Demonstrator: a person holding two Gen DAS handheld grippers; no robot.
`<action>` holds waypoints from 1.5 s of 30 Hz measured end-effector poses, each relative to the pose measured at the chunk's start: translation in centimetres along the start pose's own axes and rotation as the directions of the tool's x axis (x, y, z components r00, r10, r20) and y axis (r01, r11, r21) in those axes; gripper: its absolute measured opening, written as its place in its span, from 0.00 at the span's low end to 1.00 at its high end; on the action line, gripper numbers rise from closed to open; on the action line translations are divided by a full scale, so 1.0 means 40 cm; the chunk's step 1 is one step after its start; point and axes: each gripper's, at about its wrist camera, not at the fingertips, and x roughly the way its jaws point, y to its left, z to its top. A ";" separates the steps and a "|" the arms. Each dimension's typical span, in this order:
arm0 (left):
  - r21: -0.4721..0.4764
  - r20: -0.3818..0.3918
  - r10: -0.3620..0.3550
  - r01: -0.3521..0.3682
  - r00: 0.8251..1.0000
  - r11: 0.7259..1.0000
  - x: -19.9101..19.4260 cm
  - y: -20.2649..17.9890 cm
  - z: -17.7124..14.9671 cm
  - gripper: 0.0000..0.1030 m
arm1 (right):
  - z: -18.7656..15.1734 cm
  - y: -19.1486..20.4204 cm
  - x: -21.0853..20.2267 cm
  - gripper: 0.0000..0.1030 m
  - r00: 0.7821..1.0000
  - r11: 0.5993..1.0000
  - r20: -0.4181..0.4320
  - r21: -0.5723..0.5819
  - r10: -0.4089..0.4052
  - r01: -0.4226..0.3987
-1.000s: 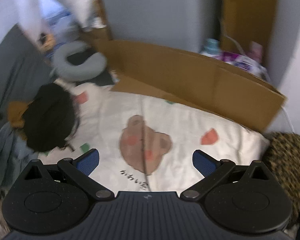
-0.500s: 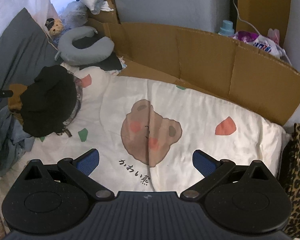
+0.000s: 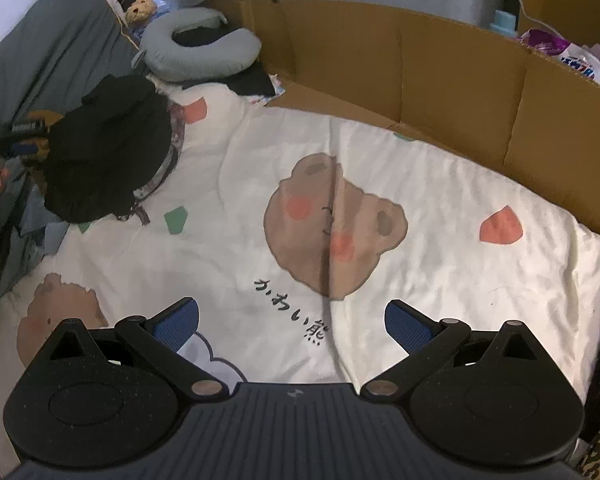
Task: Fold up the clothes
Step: 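Grasp the black jacket with the left gripper and lift it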
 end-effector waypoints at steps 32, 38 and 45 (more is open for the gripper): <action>-0.020 -0.089 -0.307 0.307 0.947 0.952 -0.022 -0.051 -0.094 0.04 | -0.015 -0.075 0.023 0.90 1.000 0.993 -0.002 0.110 0.028 -0.028; -0.082 -0.081 -0.400 0.394 0.913 0.915 -0.065 -0.097 -0.181 0.04 | -0.019 -0.078 0.024 0.90 0.999 0.992 -0.003 0.119 0.044 -0.043; -0.128 -0.098 -0.476 0.463 0.874 0.877 -0.091 -0.169 -0.289 0.04 | -0.019 -0.075 0.024 0.90 0.998 0.989 -0.003 0.134 0.059 -0.058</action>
